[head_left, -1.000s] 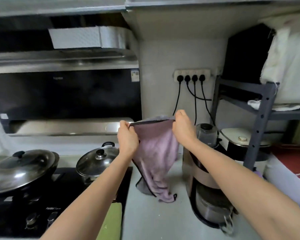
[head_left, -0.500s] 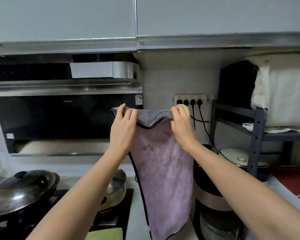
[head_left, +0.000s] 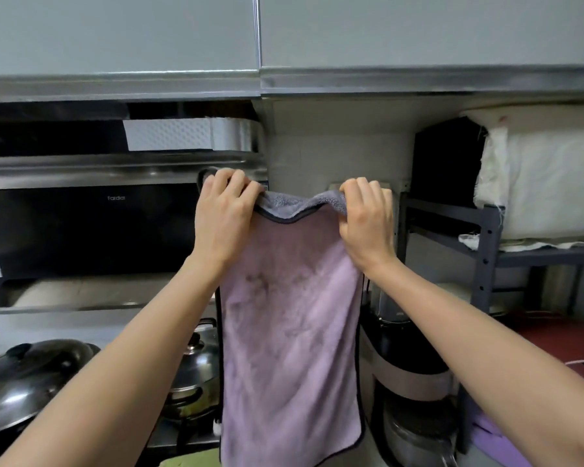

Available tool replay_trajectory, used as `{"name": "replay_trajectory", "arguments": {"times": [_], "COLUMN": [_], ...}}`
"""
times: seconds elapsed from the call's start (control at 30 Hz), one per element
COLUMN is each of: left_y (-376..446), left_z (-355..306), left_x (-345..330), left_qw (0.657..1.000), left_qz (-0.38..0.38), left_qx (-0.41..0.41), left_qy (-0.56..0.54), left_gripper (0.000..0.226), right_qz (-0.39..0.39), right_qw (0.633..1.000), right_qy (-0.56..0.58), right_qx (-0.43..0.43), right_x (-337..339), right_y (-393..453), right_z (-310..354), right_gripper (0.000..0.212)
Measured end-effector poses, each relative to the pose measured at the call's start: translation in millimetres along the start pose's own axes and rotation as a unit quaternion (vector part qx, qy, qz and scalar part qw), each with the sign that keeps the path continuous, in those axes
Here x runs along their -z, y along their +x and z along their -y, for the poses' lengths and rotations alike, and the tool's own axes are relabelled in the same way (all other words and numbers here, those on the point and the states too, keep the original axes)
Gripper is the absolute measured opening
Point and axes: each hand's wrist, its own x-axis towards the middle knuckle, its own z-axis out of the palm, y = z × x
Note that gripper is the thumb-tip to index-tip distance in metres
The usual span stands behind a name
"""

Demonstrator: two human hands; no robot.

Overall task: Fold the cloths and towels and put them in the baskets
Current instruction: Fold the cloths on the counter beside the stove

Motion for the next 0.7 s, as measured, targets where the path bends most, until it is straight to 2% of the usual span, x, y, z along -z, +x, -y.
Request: {"name": "replay_trajectory", "arguments": {"times": [0.2, 0.43, 0.57, 0.7], "left_y": [47, 66, 64, 46], "left_z": [12, 15, 17, 21], "left_x": [8, 42, 44, 27], "left_qw": [0.999, 0.985, 0.987, 0.997], "left_qz": [-0.045, -0.147, -0.127, -0.048], "left_qx": [0.021, 0.068, 0.078, 0.052], "left_qy": [0.014, -0.057, -0.060, -0.041], "left_gripper": [0.013, 0.021, 0.020, 0.017], "right_qz": [-0.046, -0.133, -0.147, -0.123], "right_qw": [0.998, 0.990, 0.988, 0.991], "right_qy": [-0.030, 0.005, -0.016, -0.039], "right_qx": [-0.006, -0.036, -0.042, -0.037], "right_x": [9, 38, 38, 31], "right_y": [50, 82, 91, 77], "right_z": [14, 31, 38, 37], "right_gripper": [0.035, 0.035, 0.031, 0.025]}}
